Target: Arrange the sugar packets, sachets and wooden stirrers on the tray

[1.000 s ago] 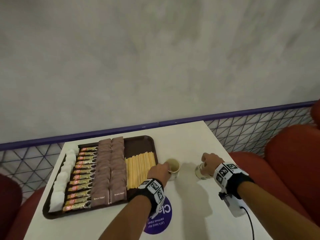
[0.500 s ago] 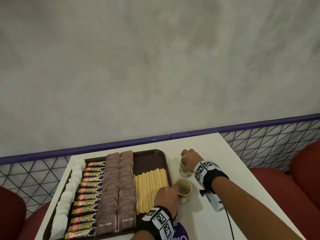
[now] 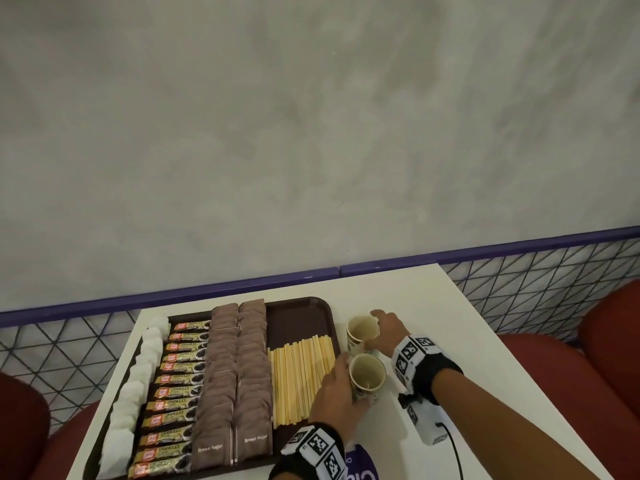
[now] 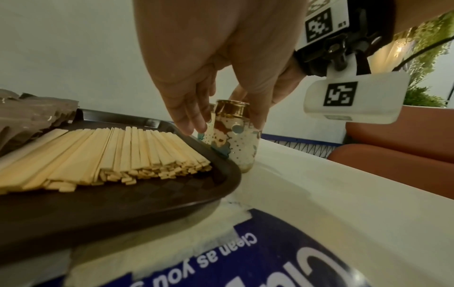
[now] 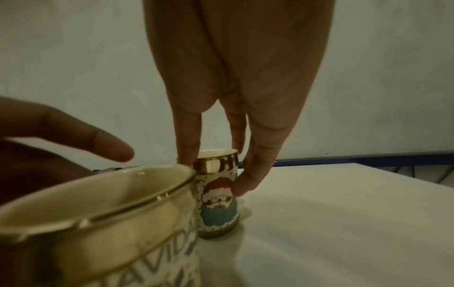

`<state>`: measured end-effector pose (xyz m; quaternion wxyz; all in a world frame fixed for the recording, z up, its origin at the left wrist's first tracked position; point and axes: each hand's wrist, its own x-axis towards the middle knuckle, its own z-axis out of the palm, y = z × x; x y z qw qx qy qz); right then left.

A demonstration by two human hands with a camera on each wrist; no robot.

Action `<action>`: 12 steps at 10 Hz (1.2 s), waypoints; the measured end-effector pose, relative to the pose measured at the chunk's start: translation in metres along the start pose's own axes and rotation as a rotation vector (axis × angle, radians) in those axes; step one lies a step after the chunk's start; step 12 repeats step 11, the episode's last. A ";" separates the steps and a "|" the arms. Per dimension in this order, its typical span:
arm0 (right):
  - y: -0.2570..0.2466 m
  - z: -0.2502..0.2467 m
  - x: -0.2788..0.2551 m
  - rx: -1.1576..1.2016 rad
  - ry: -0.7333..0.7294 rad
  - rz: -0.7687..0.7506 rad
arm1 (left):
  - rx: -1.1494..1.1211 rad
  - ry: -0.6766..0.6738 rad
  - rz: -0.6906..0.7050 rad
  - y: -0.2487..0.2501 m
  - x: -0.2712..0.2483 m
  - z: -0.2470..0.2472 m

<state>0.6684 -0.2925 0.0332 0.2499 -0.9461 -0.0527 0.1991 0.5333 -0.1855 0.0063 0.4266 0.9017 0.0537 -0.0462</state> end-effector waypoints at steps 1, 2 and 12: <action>-0.004 0.004 0.009 -0.022 0.048 0.023 | -0.029 0.026 0.025 0.000 0.003 0.001; -0.013 0.009 0.015 -0.008 0.064 0.009 | -0.043 0.038 0.015 -0.002 0.004 0.002; -0.010 -0.021 -0.010 0.151 -0.069 0.006 | -0.007 -0.107 -0.107 -0.013 -0.006 -0.033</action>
